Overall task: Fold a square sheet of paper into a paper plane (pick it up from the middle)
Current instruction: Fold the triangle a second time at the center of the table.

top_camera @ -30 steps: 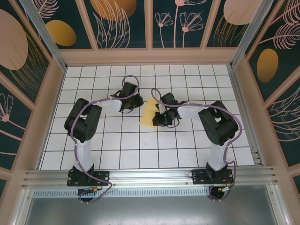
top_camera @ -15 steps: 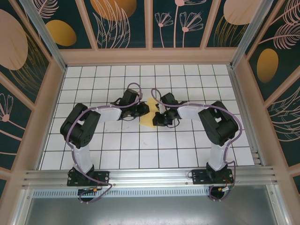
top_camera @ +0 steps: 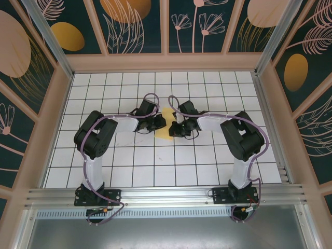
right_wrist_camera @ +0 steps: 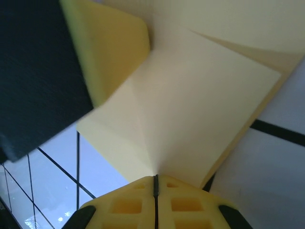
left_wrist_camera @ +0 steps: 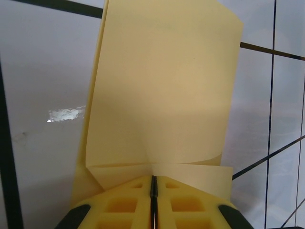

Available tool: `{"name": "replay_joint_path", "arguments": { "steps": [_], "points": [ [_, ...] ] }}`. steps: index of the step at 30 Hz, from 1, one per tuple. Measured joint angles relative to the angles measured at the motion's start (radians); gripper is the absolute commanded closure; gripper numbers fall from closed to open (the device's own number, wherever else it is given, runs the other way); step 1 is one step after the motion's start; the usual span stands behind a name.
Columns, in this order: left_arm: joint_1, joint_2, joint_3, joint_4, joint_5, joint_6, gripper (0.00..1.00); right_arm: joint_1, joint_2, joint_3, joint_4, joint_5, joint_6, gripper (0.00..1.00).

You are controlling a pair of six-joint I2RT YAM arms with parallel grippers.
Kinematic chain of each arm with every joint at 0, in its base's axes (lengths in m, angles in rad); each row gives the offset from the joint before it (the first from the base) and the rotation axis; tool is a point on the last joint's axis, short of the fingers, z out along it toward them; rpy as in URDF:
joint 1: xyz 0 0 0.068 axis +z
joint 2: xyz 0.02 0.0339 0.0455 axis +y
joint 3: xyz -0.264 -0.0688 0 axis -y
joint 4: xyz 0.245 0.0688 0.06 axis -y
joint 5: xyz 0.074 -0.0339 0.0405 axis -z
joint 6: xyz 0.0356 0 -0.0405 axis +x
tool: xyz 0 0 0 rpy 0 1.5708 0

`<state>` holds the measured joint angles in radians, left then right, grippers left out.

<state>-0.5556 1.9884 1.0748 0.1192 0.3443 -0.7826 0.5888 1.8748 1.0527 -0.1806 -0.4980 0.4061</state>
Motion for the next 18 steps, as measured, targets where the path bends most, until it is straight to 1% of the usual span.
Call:
{"name": "replay_joint_path", "arguments": {
  "steps": [7,18],
  "points": [
    [0.0,0.0,0.001,-0.001,-0.006,-0.008,0.9,0.0,0.026,0.064,0.005,0.011,0.004,0.94],
    [-0.001,0.0,0.005,-0.01,-0.016,-0.027,0.9,0.01,0.064,0.067,-0.024,0.019,-0.006,0.93]
  ]
}}
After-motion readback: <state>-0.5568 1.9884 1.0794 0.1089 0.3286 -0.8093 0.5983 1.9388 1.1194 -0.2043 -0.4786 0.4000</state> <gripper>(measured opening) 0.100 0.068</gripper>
